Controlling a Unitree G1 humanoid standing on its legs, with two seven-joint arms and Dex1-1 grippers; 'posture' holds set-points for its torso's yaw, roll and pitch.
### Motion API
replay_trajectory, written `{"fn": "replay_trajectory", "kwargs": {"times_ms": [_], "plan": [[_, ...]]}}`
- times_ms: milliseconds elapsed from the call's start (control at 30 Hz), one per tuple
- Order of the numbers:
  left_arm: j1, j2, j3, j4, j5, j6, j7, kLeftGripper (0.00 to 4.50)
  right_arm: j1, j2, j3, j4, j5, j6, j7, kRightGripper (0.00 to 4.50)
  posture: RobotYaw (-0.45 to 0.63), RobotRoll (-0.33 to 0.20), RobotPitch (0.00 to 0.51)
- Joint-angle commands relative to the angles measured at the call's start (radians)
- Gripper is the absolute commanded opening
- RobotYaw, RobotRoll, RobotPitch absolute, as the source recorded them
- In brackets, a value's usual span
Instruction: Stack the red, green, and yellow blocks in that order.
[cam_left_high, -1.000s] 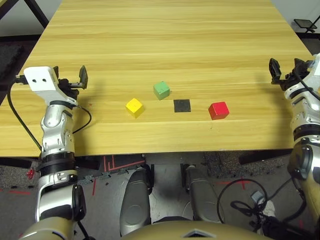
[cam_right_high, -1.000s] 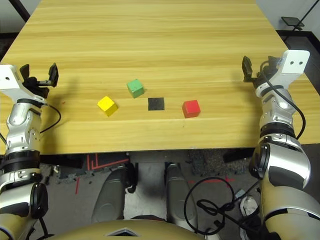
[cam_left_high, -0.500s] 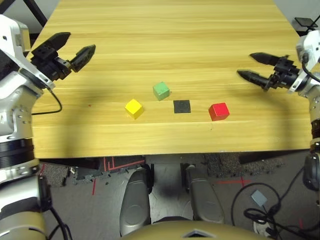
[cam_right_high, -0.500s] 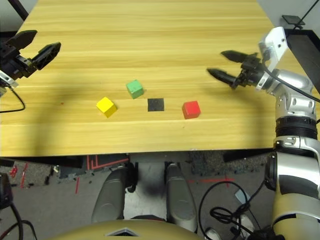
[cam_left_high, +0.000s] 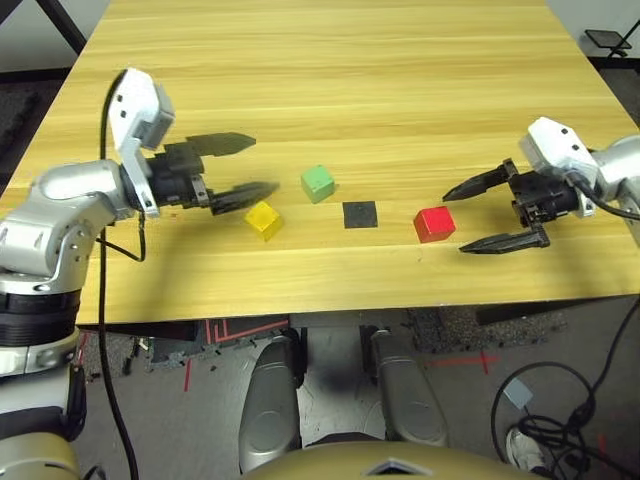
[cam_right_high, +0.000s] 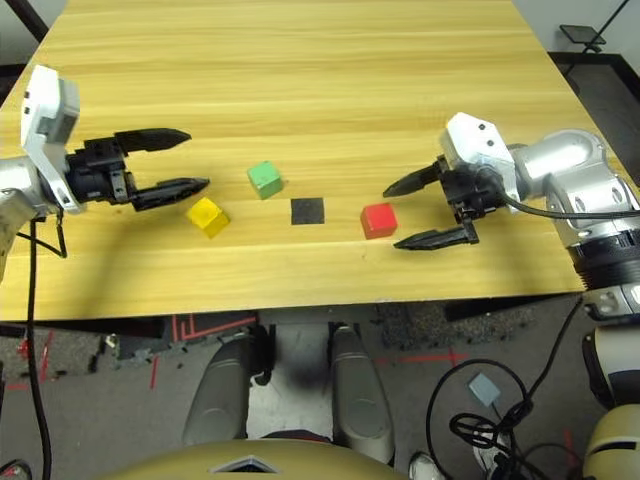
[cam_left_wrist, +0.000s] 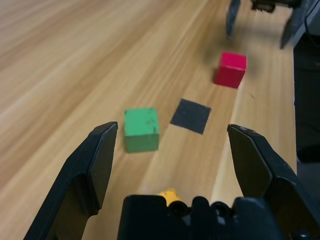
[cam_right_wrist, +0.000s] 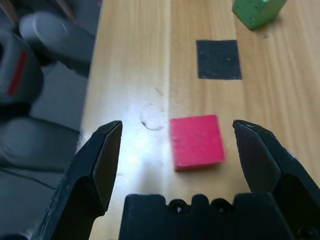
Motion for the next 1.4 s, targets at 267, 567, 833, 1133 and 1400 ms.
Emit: {"fn": "replay_trajectory", "kwargs": {"times_ms": [267, 567, 833, 1133, 1400], "plan": [[0.083, 0.041, 0.031, -0.045, 0.016, 0.011, -0.007, 4.47, -0.042, 0.072, 0.111, 0.181, -0.050, -0.147, 0.006, 4.50, 0.20, -0.058, 0.242], [0.116, 0.051, 0.070, -0.064, 0.006, 0.015, 0.016, 4.50, -0.071, 0.133, 0.129, 0.282, -0.099, -0.209, 0.006, 3.84, 0.24, -0.048, 0.242], [0.118, 0.049, 0.080, -0.081, -0.004, 0.036, 0.035, 4.50, -0.125, 0.223, 0.068, 0.248, -0.128, -0.119, 0.006, 2.05, 0.25, -0.048, 0.235], [0.083, 0.031, 0.059, -0.089, 0.004, 0.058, 0.070, 4.50, -0.119, 0.357, 0.032, 0.132, -0.201, 0.030, -0.067, 2.05, 0.29, -0.050, 0.229], [0.069, 0.010, 0.047, -0.123, 0.005, 0.080, 0.113, 4.50, -0.160, 0.437, 0.009, 0.287, -0.291, -0.058, -0.118, 2.05, 0.33, -0.044, 0.237]]}}
